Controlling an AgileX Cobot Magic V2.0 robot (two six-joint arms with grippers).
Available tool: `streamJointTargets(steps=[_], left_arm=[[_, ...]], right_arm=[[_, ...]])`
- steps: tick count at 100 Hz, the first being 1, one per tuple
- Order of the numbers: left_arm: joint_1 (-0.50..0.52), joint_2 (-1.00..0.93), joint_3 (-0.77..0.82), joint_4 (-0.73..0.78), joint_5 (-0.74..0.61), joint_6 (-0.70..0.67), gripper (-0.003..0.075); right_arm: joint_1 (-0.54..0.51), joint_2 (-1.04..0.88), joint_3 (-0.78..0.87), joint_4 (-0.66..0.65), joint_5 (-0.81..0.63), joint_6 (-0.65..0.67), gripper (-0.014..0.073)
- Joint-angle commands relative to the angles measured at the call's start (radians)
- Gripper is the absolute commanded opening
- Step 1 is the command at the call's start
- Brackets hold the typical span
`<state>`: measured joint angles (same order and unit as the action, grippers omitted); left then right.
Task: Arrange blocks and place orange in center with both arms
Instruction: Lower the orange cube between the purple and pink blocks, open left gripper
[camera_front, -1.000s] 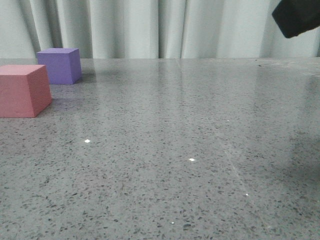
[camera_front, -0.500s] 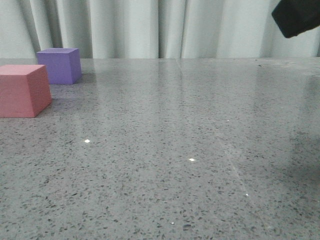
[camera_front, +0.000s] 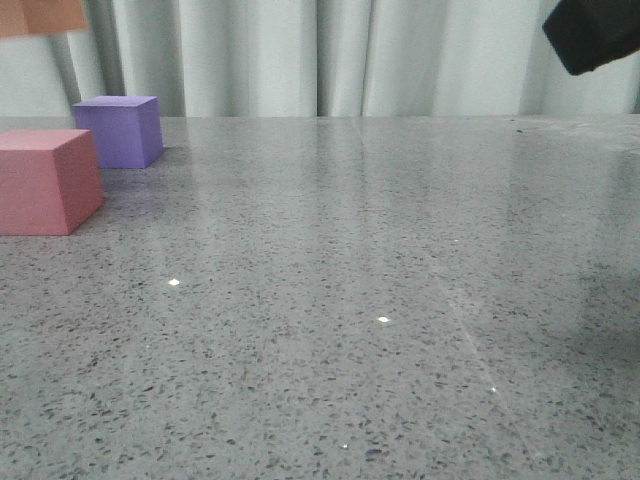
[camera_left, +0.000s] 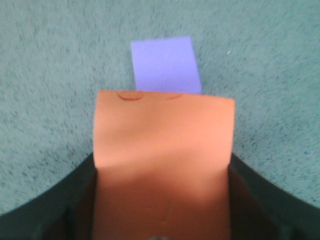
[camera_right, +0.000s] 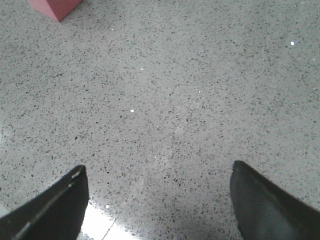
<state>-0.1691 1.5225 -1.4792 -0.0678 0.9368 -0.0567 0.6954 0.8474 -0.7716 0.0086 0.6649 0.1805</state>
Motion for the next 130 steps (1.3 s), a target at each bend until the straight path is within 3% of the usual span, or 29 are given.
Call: streamJointTargets(steps=[1,51,130], left_arm=[[0.0,-0.046,0.043,-0.012,-0.125,-0.029,0.0138],[0.0,-0.031,0.153,-0.026,-0.271,-0.134,0.0138],[-0.046,0.117,0.153,-0.017,-0.313,-0.174,0.0138]], right_arm=[[0.001,-0.008,-0.026,0.0,-0.071,-0.007,0.0582],[0.001,-0.008,-0.026,0.006,-0.076,-0.007,0.0582],[0.001,-0.008,-0.026,0.013,-0.085,-0.007,0.0582]])
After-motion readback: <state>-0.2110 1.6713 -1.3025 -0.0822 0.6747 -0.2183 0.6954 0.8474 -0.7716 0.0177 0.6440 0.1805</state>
